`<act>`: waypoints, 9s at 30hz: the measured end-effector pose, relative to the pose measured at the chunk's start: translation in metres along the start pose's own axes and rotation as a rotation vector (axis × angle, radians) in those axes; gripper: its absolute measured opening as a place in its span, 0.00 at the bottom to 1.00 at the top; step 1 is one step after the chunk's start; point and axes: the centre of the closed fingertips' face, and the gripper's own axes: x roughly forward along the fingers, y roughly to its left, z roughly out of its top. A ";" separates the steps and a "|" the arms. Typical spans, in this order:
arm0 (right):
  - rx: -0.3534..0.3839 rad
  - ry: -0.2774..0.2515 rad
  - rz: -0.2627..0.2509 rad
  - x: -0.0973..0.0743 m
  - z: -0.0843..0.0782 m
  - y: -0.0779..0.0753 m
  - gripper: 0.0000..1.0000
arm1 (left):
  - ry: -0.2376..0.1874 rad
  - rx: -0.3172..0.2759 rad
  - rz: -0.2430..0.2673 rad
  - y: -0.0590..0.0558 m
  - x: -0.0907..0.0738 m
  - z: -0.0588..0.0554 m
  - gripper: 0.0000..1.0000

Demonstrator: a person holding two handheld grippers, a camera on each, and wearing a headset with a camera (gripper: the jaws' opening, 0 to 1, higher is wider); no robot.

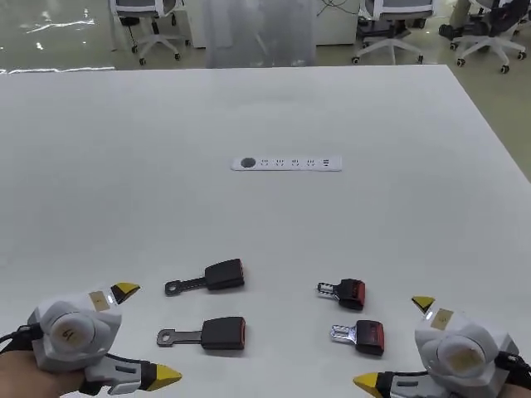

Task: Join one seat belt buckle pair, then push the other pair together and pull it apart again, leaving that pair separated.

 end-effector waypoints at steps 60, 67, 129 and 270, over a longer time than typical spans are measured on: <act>-0.061 0.039 0.053 0.029 -0.004 -0.009 0.85 | 0.048 0.045 -0.063 -0.007 0.044 0.007 0.93; -0.035 0.057 0.087 0.030 -0.009 -0.006 0.80 | 0.052 0.070 -0.084 -0.012 0.053 0.011 0.91; -0.243 0.244 0.341 0.081 -0.052 -0.013 0.37 | 0.298 0.501 -0.340 -0.030 0.122 -0.019 0.35; -0.422 0.135 0.433 0.159 0.046 0.095 0.34 | 0.323 0.540 -0.400 -0.035 0.125 -0.020 0.32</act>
